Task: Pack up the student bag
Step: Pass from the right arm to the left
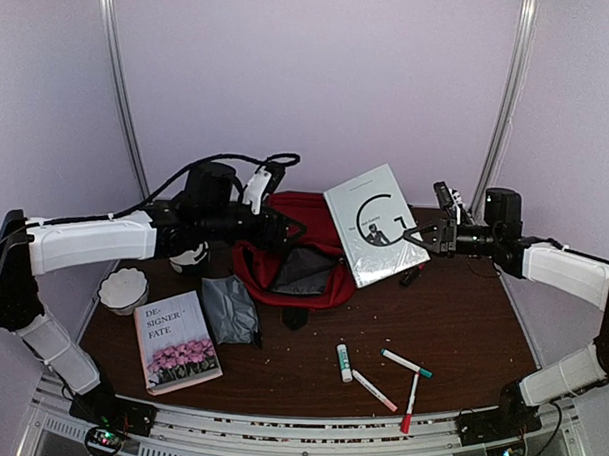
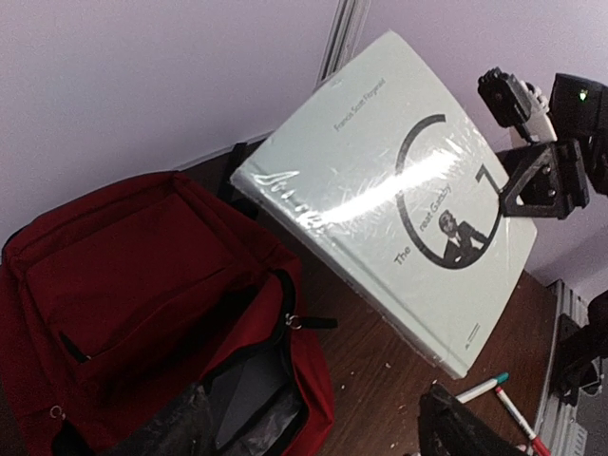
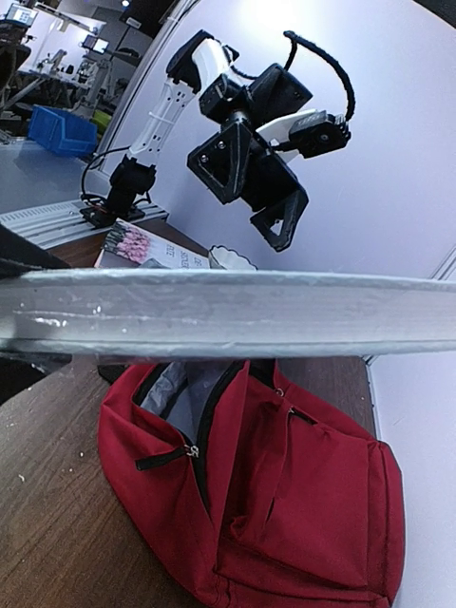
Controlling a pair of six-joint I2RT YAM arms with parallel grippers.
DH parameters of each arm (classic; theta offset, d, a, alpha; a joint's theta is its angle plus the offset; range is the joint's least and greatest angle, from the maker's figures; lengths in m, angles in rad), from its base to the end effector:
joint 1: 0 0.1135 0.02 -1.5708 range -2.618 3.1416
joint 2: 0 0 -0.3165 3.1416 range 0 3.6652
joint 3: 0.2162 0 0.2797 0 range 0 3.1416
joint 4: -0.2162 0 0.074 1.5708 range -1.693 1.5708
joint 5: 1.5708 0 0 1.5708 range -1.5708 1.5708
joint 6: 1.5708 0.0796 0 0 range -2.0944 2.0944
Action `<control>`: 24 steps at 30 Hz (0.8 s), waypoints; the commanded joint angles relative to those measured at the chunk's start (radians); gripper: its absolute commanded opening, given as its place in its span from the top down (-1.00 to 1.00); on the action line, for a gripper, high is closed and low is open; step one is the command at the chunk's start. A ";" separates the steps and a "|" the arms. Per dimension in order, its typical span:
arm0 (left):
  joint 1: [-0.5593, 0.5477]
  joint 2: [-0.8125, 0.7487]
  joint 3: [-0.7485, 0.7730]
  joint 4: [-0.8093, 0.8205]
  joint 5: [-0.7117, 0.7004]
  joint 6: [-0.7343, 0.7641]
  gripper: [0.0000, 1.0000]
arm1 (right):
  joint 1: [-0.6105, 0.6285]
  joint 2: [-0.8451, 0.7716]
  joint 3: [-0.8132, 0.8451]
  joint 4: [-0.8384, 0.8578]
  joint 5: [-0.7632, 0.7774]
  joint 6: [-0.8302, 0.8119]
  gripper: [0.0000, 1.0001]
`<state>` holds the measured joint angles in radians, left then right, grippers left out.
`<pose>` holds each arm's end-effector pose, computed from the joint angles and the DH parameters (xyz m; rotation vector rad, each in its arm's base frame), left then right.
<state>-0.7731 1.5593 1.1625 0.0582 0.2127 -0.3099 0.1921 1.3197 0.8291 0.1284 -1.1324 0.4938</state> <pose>0.2994 -0.3156 0.3293 0.6088 1.9201 -0.9168 0.2919 0.1302 0.3061 -0.5220 1.9411 1.5291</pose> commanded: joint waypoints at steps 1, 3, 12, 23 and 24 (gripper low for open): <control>-0.048 0.072 -0.037 0.420 0.088 -0.220 -0.59 | -0.002 -0.059 -0.036 0.379 -0.053 0.180 1.00; -0.069 0.114 -0.037 0.533 0.074 -0.296 -0.65 | -0.002 -0.055 -0.043 0.428 -0.057 0.232 1.00; -0.079 0.259 0.078 0.609 0.098 -0.546 -0.63 | -0.002 -0.060 -0.076 0.682 -0.070 0.432 1.00; -0.079 0.404 0.141 1.002 0.260 -0.783 -0.17 | 0.003 -0.045 -0.079 0.669 -0.079 0.429 1.00; -0.078 0.409 0.146 1.014 0.269 -0.790 -0.13 | 0.004 -0.044 -0.080 0.665 -0.081 0.425 1.00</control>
<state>-0.8562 1.9438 1.2648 0.8825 0.4084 -1.0054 0.1921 1.3106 0.7410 0.6678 -1.2030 0.9211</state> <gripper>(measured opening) 0.598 0.185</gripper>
